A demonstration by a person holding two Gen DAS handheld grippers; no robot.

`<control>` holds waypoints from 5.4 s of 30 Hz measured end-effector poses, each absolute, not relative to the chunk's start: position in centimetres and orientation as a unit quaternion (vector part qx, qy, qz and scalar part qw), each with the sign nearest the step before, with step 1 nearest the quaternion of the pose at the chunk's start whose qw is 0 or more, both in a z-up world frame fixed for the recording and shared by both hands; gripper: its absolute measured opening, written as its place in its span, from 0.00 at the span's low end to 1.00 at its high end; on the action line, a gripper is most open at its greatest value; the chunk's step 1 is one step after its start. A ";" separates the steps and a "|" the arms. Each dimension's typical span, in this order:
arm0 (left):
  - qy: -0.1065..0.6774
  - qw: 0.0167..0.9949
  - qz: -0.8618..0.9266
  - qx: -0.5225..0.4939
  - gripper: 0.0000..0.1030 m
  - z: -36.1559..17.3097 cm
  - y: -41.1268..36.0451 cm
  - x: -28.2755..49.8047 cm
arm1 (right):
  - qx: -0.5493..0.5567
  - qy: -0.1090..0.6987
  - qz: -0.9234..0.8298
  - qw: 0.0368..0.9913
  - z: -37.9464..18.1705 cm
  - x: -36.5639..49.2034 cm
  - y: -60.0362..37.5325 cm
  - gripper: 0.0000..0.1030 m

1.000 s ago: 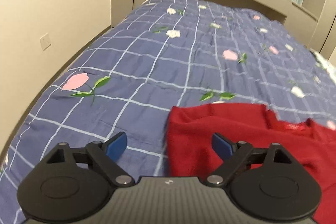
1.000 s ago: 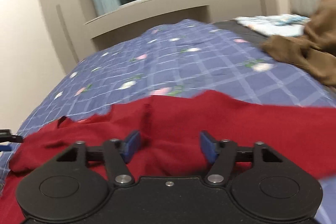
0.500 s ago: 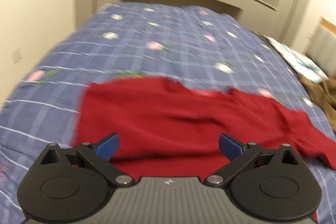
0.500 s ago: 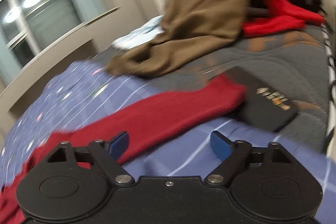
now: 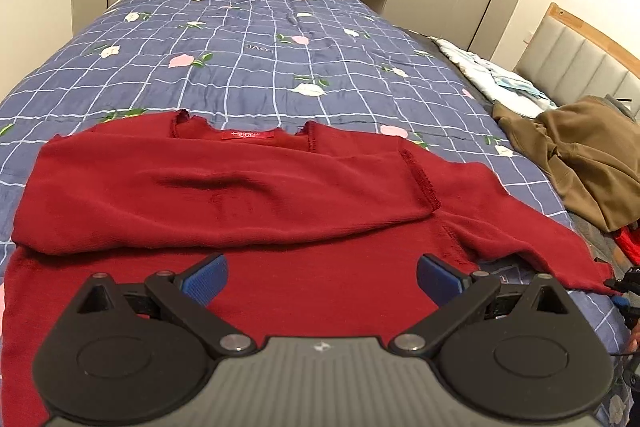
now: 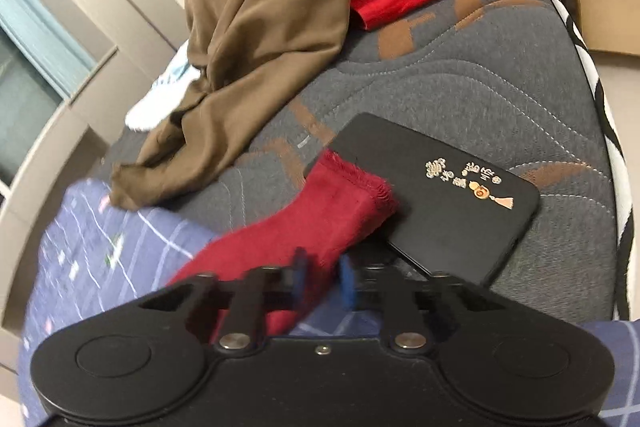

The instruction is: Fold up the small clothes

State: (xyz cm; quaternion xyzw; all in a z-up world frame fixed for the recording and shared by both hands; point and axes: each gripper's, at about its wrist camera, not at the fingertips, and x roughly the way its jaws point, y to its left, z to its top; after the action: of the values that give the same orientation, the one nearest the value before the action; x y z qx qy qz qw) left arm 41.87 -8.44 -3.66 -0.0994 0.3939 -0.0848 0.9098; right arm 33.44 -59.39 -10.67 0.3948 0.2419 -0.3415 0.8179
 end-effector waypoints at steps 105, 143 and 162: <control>0.386 0.902 0.026 -0.194 0.01 -7.5 13.4 46.7 | 0.088 0.342 0.014 0.935 -8.5 48.4 -30.6 0.51; 0.405 0.891 0.094 -0.181 0.69 -7.4 13.6 40.6 | 0.067 0.348 0.002 0.935 -9.3 41.1 -31.8 0.53; 0.390 0.897 0.053 -0.199 0.14 -8.3 13.6 42.0 | 0.137 0.349 0.039 0.926 -9.9 42.7 -33.0 0.11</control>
State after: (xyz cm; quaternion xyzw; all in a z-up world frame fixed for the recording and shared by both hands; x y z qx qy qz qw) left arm 42.03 13.58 -8.27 -0.1990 0.3902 0.0530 0.8974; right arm 42.67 -32.97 -9.85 0.1369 0.3494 0.0388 0.9261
